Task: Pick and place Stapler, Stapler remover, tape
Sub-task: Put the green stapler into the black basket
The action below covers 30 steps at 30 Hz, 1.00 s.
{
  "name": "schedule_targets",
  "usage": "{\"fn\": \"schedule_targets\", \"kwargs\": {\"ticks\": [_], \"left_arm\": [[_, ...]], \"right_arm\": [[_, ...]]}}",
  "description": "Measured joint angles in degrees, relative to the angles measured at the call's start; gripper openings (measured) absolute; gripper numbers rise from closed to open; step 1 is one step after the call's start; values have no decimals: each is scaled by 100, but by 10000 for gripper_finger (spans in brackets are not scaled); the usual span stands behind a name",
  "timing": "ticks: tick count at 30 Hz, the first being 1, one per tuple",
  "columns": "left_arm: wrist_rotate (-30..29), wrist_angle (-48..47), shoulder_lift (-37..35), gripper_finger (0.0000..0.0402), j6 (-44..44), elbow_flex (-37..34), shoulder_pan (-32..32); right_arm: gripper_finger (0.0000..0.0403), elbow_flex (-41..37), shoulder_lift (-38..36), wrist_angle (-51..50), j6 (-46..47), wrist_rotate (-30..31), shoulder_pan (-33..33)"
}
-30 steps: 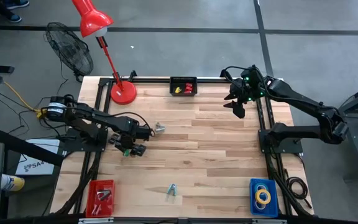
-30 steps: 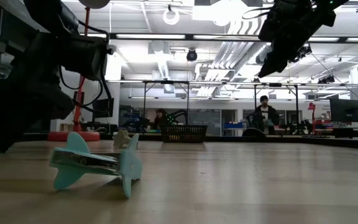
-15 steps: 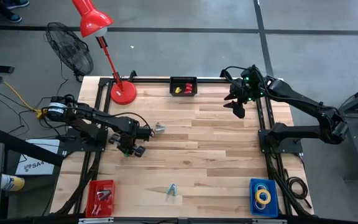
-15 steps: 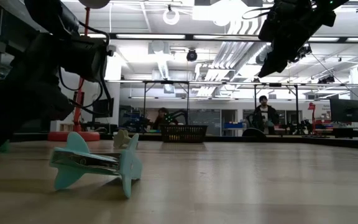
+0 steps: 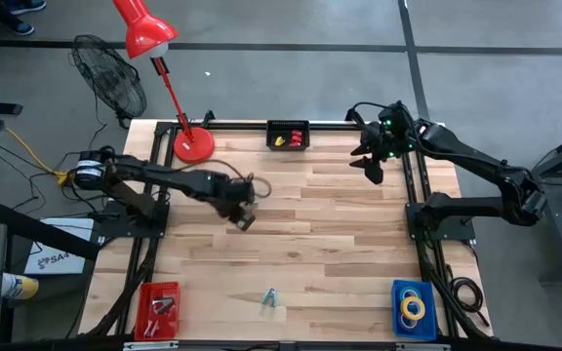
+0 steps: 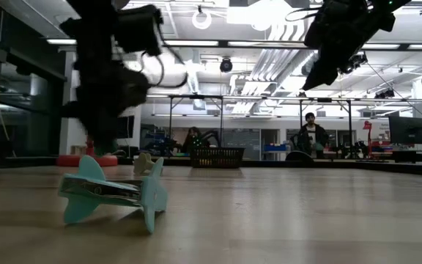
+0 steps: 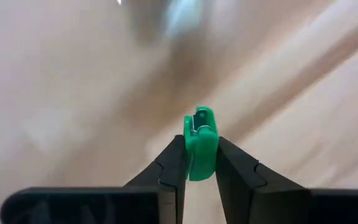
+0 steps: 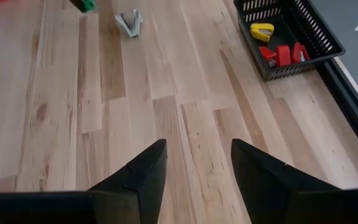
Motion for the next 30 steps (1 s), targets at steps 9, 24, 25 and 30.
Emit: {"fn": "schedule_targets", "kwargs": {"ticks": [9,24,25,30], "left_arm": [[-1373,1640,0,60,2873,1004,521],[-1376,2951,0,61,5456,2349,1000],[-1376,2943,0,61,5492,2356,1000],[-1377,2945,13,61,5510,2368,1000]], "right_arm": [[171,0,0,804,273,-758,4],[171,0,262,3761,1273,-1517,478],[171,0,317,3931,1312,-1517,532],[171,0,674,4729,1453,-1468,692]]}}
